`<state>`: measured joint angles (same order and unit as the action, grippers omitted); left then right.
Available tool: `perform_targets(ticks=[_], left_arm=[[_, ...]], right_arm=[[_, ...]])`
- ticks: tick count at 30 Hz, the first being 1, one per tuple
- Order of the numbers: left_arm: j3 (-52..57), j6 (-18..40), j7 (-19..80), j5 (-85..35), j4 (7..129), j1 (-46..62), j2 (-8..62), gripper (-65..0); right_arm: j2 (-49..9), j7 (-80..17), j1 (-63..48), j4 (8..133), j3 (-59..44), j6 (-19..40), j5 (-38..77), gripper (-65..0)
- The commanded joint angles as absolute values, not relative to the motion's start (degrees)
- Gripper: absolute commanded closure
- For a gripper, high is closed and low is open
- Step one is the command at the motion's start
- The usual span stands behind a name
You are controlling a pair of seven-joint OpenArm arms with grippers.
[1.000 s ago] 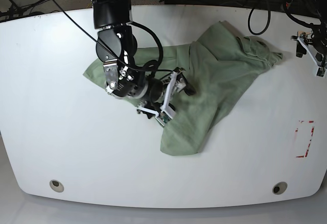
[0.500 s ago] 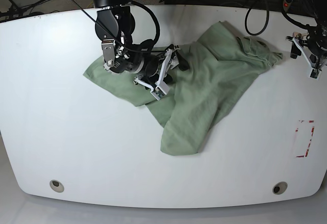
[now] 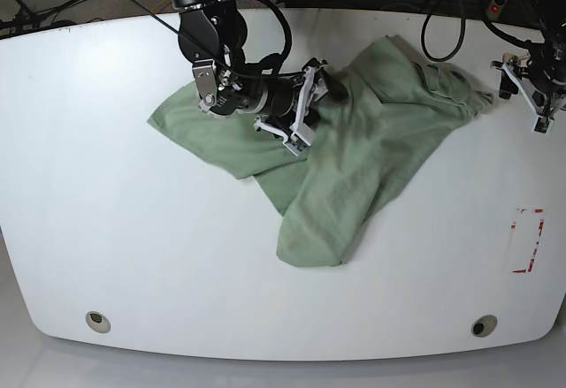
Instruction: Fold the T-shirt properly
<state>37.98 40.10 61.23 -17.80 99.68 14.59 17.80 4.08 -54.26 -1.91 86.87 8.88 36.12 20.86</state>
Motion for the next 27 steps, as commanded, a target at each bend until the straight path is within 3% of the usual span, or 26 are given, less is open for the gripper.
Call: perform_targets(ticks=[1, 3, 5, 12, 24, 25, 27], left_arm=[[38.4, 40.0, 60.6, -18.1, 100.7, 14.3, 18.9, -36.7], [38.4, 40.0, 60.6, -18.1, 100.6, 14.3, 18.9, -36.7], [38.4, 40.0, 60.6, -18.1, 100.6, 14.3, 18.9, -36.7], [38.4, 40.0, 60.6, -18.1, 100.5, 14.3, 18.9, -36.7], [38.4, 40.0, 60.6, -18.1, 100.5, 14.3, 18.9, -36.7], [38.4, 40.0, 60.6, -18.1, 100.5, 14.4, 18.9, -36.7], [38.5, 40.0, 60.6, -18.1, 100.5, 14.4, 18.9, -36.7]], right_arm=[[5.0, -53.1, -1.1, 87.8, 9.0, 36.5, 21.3, -40.0], [5.1, -53.1, -1.1, 87.8, 9.0, 36.5, 21.4, -39.6], [5.3, -53.1, -1.1, 88.0, 9.1, 36.5, 21.8, -34.9], [5.1, -53.1, 0.7, 88.0, 13.7, 36.5, 21.8, 0.0], [5.1, -53.4, 6.3, 91.7, 15.1, 35.6, 21.3, -1.0], [4.9, -53.4, 6.5, 91.8, 15.1, 34.9, 21.3, -3.3], [4.3, -53.4, 6.9, 91.8, 14.5, 31.4, 21.3, -14.3]])
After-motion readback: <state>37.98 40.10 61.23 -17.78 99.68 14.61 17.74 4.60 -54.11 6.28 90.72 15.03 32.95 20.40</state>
